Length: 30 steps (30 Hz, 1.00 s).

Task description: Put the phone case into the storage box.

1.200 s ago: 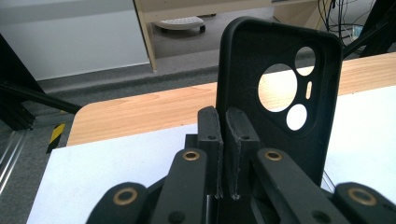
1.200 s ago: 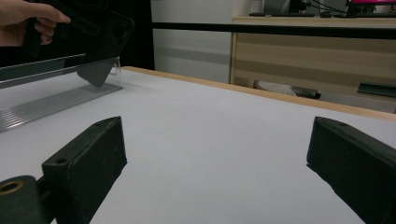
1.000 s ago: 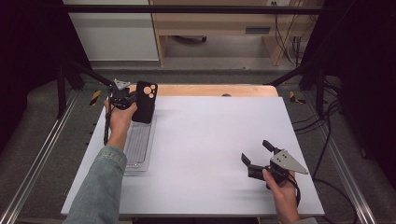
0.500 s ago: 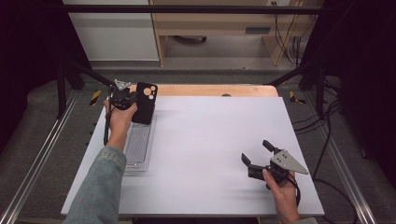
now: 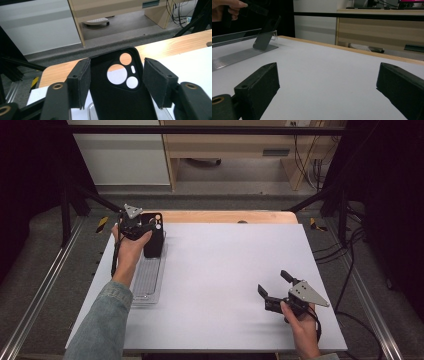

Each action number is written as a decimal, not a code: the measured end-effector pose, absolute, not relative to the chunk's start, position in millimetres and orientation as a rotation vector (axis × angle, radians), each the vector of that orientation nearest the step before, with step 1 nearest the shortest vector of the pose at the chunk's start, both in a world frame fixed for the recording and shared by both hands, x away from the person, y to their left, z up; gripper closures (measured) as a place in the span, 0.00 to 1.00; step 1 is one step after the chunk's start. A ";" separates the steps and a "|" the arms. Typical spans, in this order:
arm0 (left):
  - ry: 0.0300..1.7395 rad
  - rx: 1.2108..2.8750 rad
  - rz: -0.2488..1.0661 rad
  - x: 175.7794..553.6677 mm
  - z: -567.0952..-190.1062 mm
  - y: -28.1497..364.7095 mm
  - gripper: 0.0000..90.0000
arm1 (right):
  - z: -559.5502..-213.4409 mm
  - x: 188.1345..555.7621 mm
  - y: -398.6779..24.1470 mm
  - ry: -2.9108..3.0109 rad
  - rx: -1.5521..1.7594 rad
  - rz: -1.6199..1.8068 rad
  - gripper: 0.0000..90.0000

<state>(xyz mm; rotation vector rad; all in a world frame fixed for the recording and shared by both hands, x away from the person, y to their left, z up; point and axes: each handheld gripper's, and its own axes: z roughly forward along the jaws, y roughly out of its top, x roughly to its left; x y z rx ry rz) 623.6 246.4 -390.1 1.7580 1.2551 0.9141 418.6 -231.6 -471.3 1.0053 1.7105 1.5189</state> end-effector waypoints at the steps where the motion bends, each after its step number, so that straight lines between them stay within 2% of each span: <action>1: 1.254 1.755 0.910 622.6 -390.4 246.1 0.41 | -471.2 418.5 -231.5 1.711 1.007 1.520 0.05; 30: 1.244 1.724 0.839 609.0 -385.5 242.9 0.14 | -471.2 418.6 -230.9 1.713 1.003 1.518 0.05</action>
